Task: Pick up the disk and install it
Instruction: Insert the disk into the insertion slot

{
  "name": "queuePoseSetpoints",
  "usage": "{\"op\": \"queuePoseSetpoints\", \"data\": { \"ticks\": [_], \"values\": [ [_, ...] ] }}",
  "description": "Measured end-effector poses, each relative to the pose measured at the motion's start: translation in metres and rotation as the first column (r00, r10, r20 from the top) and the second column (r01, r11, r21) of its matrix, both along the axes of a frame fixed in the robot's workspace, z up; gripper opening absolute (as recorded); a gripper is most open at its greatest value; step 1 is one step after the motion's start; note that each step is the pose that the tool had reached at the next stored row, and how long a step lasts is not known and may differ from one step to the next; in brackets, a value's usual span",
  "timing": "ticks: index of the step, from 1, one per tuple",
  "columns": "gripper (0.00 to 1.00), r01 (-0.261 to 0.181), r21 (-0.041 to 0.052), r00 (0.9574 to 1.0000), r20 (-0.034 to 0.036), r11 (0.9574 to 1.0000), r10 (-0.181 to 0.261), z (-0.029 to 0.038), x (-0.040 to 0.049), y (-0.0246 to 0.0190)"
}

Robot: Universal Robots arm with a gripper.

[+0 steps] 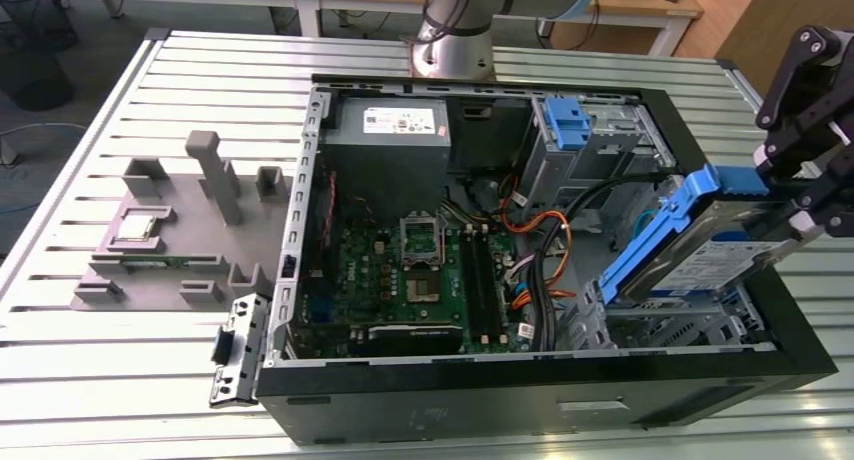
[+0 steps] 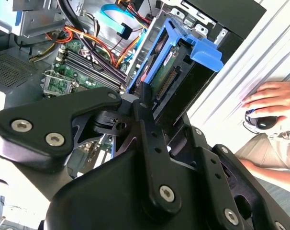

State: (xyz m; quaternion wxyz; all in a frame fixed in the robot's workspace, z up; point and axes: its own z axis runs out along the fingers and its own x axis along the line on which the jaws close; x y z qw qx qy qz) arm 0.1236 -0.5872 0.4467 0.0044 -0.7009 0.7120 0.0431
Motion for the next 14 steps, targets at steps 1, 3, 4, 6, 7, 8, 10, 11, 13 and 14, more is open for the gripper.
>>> {"op": "queuePoseSetpoints", "data": {
  "ticks": [1,3,4,6,7,8,10,11,13,14],
  "values": [
    [0.35,0.0,-0.0002,1.0,0.0,1.0,0.0,-0.0007,0.0,0.0],
    [0.35,0.0,-0.0005,1.0,0.0,1.0,0.0,-0.0023,0.0,0.0002],
    [0.35,0.0,-0.0005,1.0,0.0,1.0,0.0,-0.0024,0.0,0.0002],
    [0.35,0.0,-0.0006,1.0,0.0,1.0,0.0,-0.0025,0.0,0.0004],
    [0.35,0.0,-0.0008,1.0,0.0,1.0,0.0,-0.0024,0.0,0.0008],
    [0.35,0.0,-0.0006,1.0,0.0,1.0,0.0,-0.0025,0.0,0.0011],
    [0.35,0.0,-0.0005,1.0,0.0,1.0,0.0,-0.0026,0.0,0.0019],
    [0.35,0.0,-0.0004,1.0,0.0,1.0,0.0,-0.0027,0.0,0.0021],
    [0.35,0.0,-0.0005,1.0,0.0,1.0,0.0,-0.0027,0.0,0.0026],
    [0.35,0.0,-0.0004,1.0,0.0,1.0,0.0,-0.0029,0.0,0.0027]
  ]
}}
